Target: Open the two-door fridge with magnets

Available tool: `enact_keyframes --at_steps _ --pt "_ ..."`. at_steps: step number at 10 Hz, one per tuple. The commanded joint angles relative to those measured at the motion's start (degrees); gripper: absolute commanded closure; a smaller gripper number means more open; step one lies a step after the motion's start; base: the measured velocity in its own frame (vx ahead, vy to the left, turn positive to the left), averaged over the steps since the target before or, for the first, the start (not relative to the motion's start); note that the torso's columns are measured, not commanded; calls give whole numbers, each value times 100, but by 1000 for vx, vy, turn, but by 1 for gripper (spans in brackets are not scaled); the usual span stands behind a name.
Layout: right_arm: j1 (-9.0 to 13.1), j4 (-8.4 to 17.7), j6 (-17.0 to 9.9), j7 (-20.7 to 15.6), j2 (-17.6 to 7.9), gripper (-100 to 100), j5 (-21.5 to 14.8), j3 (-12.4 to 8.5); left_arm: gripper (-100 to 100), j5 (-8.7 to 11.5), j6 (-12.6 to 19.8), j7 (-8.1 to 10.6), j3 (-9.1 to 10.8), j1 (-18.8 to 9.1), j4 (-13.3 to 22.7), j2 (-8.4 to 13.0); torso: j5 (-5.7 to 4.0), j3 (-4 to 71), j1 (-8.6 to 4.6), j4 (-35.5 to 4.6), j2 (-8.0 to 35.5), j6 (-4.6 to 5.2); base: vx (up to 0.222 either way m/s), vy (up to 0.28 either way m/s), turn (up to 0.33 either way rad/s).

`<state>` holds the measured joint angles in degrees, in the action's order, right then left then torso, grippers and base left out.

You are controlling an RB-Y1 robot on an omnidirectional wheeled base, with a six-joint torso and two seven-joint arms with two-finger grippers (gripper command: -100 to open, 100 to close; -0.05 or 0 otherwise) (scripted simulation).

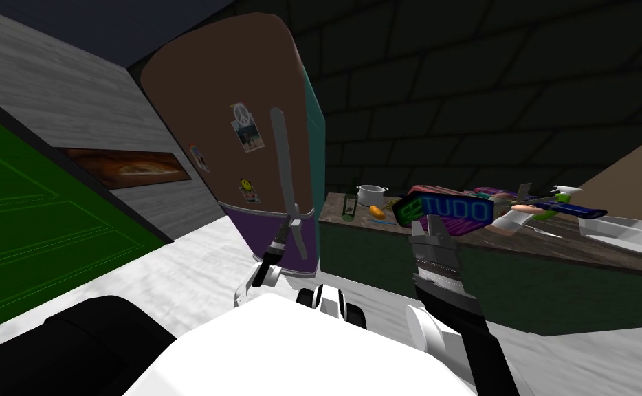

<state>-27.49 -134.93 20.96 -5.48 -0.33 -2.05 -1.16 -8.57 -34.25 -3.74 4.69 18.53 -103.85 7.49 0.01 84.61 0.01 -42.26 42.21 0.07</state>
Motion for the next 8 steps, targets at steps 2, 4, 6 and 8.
enact_keyframes --at_steps 2,4,6,8 --pt "0 0 0 0 0 0 0 0 -100 -31 550 17 42 32 -313 58 -1 -1 -2 0 2 -4 2 -27 -2" --pt "0 0 0 0 0 0 0 0 -100 -43 764 24 61 41 -431 71 -2 -2 -6 -1 3 -4 0 -34 -7" --pt "0 0 0 0 0 0 0 0 -100 -66 1119 38 101 59 -660 91 -1 -2 -1 -1 4 -5 2 -33 -6" --pt "0 0 0 0 0 0 0 0 -100 -77 1393 44 119 67 -767 101 -1 -3 0 -1 5 -5 2 -27 -1"
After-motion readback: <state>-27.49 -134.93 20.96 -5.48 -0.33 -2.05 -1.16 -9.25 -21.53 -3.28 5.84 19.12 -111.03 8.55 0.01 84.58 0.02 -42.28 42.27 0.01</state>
